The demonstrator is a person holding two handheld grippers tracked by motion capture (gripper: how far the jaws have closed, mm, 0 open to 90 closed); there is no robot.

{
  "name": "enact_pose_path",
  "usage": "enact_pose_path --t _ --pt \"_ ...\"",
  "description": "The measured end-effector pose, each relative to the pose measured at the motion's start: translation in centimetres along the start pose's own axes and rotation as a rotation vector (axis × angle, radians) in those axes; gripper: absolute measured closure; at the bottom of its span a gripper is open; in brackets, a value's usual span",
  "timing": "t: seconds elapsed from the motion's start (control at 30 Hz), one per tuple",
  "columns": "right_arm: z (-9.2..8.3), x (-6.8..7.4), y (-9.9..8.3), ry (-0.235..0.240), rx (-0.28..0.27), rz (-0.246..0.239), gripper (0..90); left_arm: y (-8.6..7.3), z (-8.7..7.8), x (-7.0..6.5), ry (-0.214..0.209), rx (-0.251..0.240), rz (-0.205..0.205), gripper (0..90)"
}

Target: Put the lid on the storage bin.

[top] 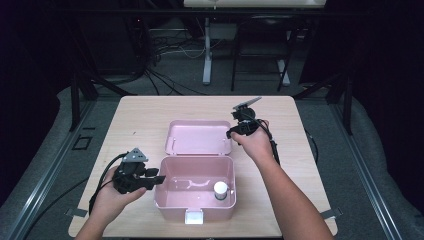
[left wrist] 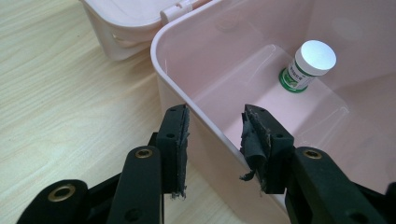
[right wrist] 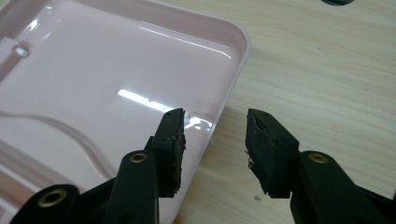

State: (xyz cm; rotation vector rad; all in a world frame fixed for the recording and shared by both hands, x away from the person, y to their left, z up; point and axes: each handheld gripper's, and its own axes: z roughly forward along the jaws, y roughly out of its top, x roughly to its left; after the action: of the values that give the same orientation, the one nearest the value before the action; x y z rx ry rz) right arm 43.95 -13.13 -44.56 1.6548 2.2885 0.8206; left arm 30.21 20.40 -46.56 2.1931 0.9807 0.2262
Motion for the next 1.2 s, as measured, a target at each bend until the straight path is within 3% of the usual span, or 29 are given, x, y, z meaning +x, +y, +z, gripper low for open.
enact_pose_path --t 0.1,0.2,0.23,0.37,0.67,0.87,1.03,1.2 --pt "0.2 -0.2 0.2 -0.012 -0.007 0.013 57.6 0.0 0.0 0.0 0.001 0.001 -0.004 61.2" --pt "0.3 -0.2 0.5 -0.021 -0.011 0.022 62.4 0.0 0.0 -0.1 0.003 -0.001 -0.005 61.3" --pt "0.3 -0.2 0.7 -0.048 -0.025 0.020 65.9 0.0 0.0 -0.1 0.004 0.001 -0.006 61.4" --pt "0.6 -0.2 1.1 -0.062 -0.037 0.039 68.1 0.0 0.0 -0.1 0.005 0.000 -0.009 61.5" --pt "1.8 0.5 1.9 -0.070 0.011 0.074 77.8 0.0 0.0 0.0 0.004 -0.004 -0.014 61.9" --pt "2.5 0.3 2.0 -0.089 0.030 0.095 78.8 0.0 0.1 0.0 0.006 -0.007 -0.019 62.2" --pt "2.8 0.1 2.1 -0.075 0.047 0.128 80.5 0.0 0.1 0.0 0.006 -0.007 -0.020 62.3" --pt "3.0 0.1 2.0 -0.089 0.057 0.126 82.3 0.0 0.1 -0.1 0.010 -0.005 -0.023 62.6"
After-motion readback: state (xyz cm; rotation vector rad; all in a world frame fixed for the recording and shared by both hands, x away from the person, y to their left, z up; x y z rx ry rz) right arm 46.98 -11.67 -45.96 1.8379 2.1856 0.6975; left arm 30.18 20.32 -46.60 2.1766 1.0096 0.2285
